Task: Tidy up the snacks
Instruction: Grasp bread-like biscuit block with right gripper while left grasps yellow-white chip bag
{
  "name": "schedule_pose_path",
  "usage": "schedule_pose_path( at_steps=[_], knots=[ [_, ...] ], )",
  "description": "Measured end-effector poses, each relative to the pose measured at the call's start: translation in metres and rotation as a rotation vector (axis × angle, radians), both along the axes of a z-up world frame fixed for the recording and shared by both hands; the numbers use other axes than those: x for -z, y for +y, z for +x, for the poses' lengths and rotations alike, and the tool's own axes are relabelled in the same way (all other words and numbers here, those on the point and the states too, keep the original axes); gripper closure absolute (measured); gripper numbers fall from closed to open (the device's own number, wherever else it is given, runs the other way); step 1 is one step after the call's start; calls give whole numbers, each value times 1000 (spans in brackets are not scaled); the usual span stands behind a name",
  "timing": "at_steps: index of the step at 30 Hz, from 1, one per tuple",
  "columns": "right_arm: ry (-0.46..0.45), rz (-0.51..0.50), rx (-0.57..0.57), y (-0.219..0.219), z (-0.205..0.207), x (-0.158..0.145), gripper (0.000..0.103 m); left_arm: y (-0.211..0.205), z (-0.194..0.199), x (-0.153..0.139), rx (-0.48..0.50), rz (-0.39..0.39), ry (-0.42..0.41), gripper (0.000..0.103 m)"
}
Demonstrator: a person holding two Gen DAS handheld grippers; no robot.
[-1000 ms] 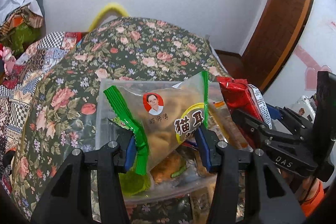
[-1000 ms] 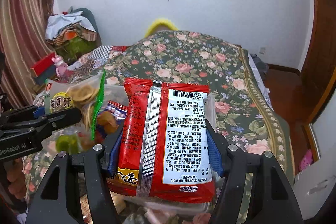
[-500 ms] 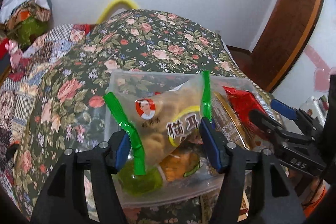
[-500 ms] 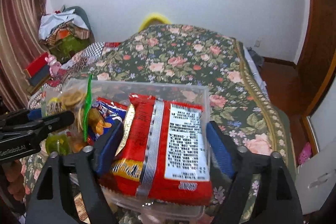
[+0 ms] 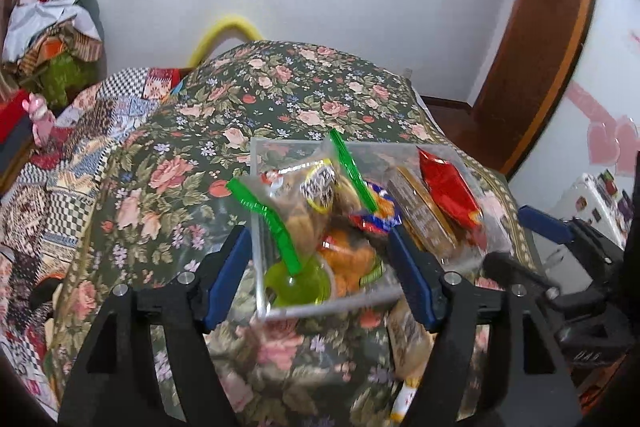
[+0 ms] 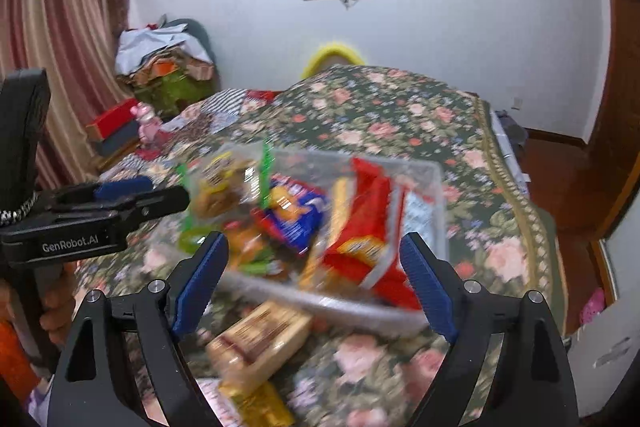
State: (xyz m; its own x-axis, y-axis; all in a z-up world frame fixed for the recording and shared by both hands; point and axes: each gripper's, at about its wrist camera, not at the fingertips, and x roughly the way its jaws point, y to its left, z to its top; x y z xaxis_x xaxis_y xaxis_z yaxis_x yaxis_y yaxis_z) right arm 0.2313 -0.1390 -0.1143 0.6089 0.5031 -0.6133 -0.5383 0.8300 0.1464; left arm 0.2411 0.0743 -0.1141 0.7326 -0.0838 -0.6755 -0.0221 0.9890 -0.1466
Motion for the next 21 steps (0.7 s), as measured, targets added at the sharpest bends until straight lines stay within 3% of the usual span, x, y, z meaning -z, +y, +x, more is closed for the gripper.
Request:
schedule_pose_path(
  at_steps=[6, 13, 19, 21],
  knots=[
    [29, -48, -36, 22, -20, 27, 17, 3, -34, 10, 13, 55, 12, 24],
    [126, -97, -12, 33, -15, 64, 18, 11, -58, 39, 15, 43, 78, 24],
    [186, -48, -30, 18, -14, 72, 52, 3, -66, 58, 32, 20, 120, 24],
    [180, -42, -24, 11, -16, 70, 69, -3, -66, 60, 45, 15, 129, 24]
  ],
)
